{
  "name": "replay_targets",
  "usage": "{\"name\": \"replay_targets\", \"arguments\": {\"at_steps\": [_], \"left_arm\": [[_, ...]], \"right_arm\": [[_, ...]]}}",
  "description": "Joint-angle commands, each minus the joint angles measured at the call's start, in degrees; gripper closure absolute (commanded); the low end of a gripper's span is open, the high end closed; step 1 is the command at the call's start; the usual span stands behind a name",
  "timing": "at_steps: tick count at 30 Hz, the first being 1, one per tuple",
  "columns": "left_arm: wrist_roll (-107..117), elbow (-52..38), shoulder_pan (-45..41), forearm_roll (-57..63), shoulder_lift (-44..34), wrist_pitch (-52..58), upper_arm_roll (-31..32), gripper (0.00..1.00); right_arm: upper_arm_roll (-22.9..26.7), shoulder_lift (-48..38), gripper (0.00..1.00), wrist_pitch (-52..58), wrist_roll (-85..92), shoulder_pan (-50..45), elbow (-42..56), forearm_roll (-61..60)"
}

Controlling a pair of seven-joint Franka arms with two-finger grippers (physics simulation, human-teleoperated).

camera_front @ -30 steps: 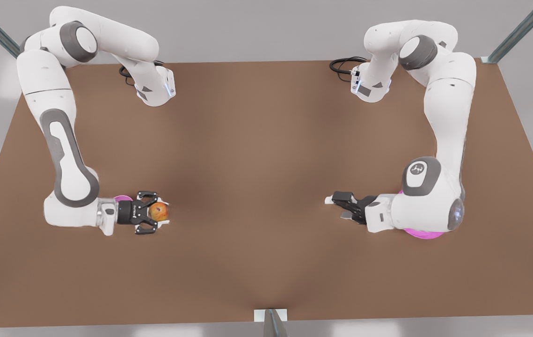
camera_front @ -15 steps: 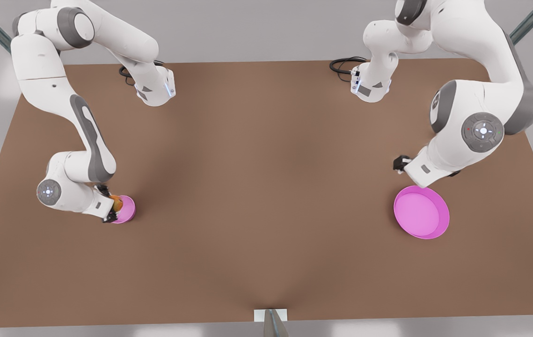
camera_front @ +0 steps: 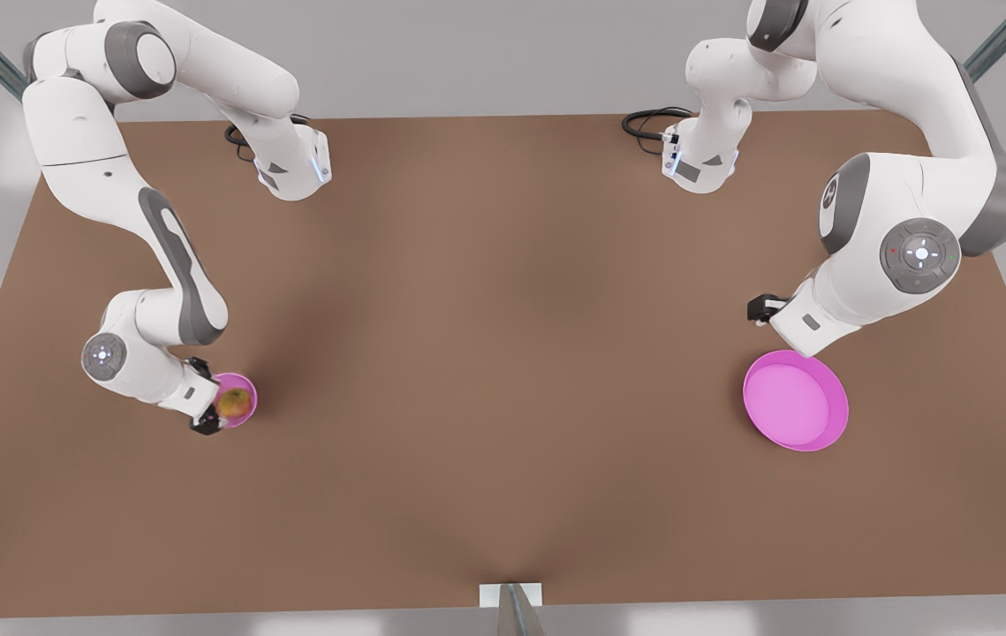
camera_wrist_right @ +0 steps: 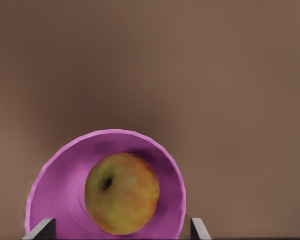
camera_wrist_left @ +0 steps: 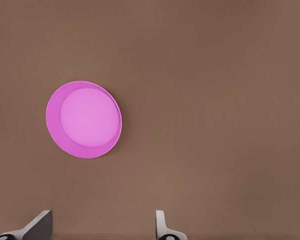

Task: Use the left arm to pick up the apple from the plate, transfer it to the gripper of the right arm, and then use the right arm to place it into the bowl

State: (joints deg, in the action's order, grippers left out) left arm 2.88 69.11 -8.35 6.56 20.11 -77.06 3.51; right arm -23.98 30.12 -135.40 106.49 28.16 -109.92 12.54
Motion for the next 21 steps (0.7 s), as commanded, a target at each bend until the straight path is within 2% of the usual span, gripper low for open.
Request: {"name": "replay_targets", "arguments": {"at_steps": [1,6,7,9,10,12,14,16,17,19,21], "left_arm": [[1.61,-0.03,0.0,0.03,-0.07,0.24,0.01,0.0],[1.61,-0.03,0.0,0.03,-0.07,0.24,0.01,0.0],[1.61,-0.03,0.0,0.03,-0.07,0.24,0.01,0.0],[1.61,-0.03,0.0,0.03,-0.07,0.24,0.01,0.0],[1.61,-0.03,0.0,0.03,-0.07,0.24,0.01,0.0],[1.61,-0.03,0.0,0.03,-0.07,0.24,0.01,0.0],[1.69,-0.03,-0.09,0.03,-0.07,0.24,0.18,0.0],[1.69,-0.03,-0.09,0.03,-0.07,0.24,0.18,0.0],[1.69,-0.03,-0.09,0.03,-0.07,0.24,0.18,0.0],[1.7,-0.03,-0.09,0.03,-0.07,0.15,0.18,0.0],[1.69,-0.03,-0.09,0.03,-0.07,0.15,0.18,0.0]], "right_arm": [[-0.01,-0.06,0.0,-1.1,-3.22,0.15,-0.03,-0.24],[-0.28,-3.23,0.0,3.56,-3.05,0.15,2.16,-0.15],[-0.63,-3.32,0.0,5.75,-2.96,0.15,4.36,-0.24],[-0.72,-1.29,0.0,17.17,-8.74,-2.92,15.25,-5.51],[-0.63,1.07,0.0,23.5,-17.61,-5.74,21.93,-5.51],[-0.1,1.43,0.0,29.74,-38.97,-6.71,26.77,-0.69],[0.95,1.43,0.0,48.81,-77.71,-6.27,33.89,0.29],[4.56,-0.5,0.0,54.97,-106.12,-6.45,34.86,-0.59],[4.9,-5.5,0.0,57.61,-112.73,-7.59,34.34,-1.56],[19.85,-15.97,0.0,59.55,-113.26,-20.68,33.1,-6.39],[19.85,-21.68,0.0,59.11,-113.7,-20.86,29.16,-7.0]]}}
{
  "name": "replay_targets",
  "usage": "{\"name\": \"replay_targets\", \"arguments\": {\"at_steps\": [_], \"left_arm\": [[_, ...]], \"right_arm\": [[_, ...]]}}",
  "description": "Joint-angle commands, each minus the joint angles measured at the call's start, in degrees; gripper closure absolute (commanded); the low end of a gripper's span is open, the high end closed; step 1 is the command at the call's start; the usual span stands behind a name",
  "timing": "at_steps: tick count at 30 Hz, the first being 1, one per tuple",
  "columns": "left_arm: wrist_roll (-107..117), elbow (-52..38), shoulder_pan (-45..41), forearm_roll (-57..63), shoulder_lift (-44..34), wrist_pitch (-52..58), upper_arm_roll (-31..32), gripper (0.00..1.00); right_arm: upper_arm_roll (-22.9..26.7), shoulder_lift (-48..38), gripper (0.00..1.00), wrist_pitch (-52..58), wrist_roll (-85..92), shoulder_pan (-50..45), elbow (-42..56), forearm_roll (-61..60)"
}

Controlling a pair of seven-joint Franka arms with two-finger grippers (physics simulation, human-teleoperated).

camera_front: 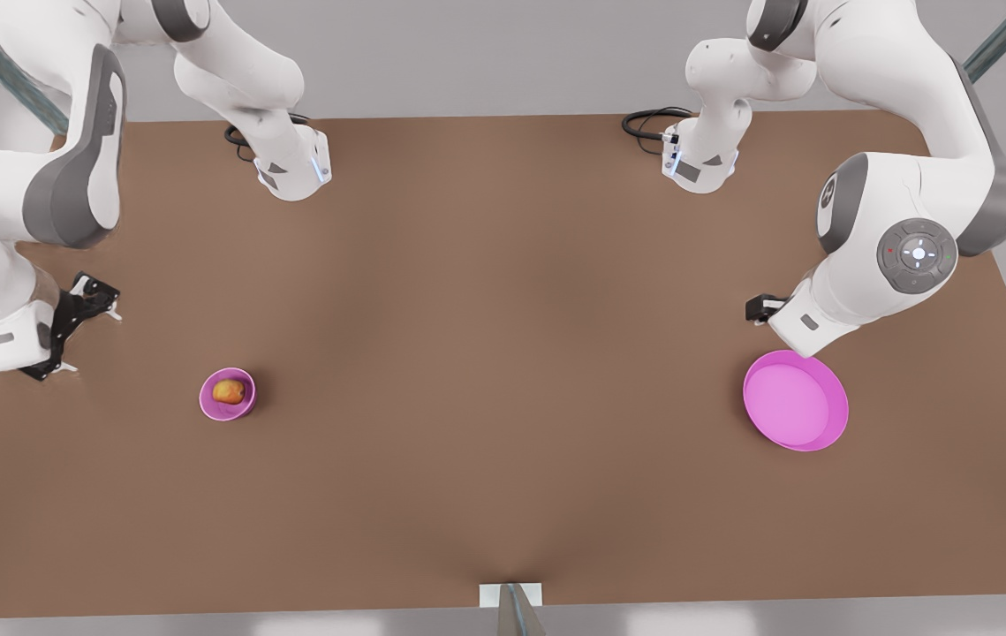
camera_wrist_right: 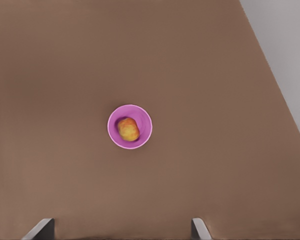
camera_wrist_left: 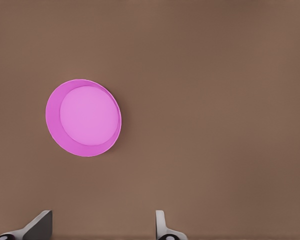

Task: Use the left arm to pick up the apple from the plate, transfer it to the gripper of the right arm, and then use the right arm to place it into the bowl

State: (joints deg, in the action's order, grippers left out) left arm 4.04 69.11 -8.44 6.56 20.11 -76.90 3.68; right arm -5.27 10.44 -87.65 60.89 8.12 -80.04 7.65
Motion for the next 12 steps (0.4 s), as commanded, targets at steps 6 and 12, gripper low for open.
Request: {"name": "replay_targets", "arguments": {"at_steps": [6,12], "left_arm": [[0.53,-0.03,0.0,0.03,-0.07,-0.01,0.01,0.0],[0.53,-0.03,0.0,0.03,-0.07,0.08,0.01,0.0]], "right_arm": [[1.49,-5.87,0.0,9.34,-68.36,-1.35,-4.33,-3.52],[2.11,-6.13,0.0,8.46,-68.28,-2.06,-5.12,-3.52]]}}
